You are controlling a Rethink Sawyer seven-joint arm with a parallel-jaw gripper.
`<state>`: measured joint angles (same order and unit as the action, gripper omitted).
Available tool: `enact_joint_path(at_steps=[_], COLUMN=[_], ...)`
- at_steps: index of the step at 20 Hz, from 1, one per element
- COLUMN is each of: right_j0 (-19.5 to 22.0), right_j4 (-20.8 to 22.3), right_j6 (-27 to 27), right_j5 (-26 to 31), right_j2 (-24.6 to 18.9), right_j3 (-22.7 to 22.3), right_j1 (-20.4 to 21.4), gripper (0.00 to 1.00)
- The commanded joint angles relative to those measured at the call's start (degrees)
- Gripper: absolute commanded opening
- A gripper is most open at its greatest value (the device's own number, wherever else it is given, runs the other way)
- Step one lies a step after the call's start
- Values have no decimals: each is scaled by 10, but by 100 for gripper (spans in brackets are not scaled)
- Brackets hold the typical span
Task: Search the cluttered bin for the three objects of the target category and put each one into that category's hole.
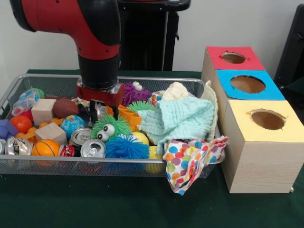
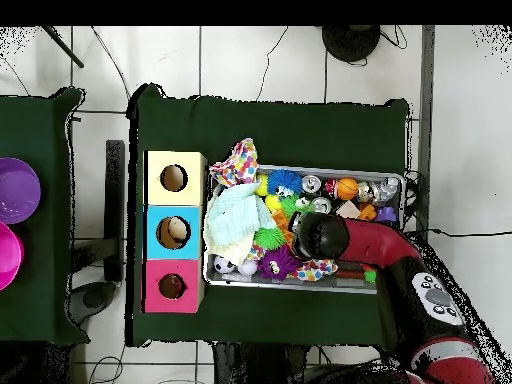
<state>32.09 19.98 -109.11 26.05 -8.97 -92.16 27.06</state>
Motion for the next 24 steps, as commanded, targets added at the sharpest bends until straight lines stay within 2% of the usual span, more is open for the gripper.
enact_joint_path(at_steps=[1, 2, 11, 16, 18, 21, 24], right_j0=[-31, -34, -45, -38, -38, -54, -87], right_j4=[-40, -44, -87, -135, -145, -151, -143], right_j6=[-88, -88, -93, -85, -82, -83, -96], right_j5=[33, 43, 36, 80, 78, 85, 102], right_j2=[5, 7, 6, -14, -16, 0, 42], right_j3=[23, 20, -4, -42, -52, -49, -43], right_j1=[11, 20, 18, 34, 37, 47, 84], gripper=[100, 100, 100, 100, 100, 100, 100])
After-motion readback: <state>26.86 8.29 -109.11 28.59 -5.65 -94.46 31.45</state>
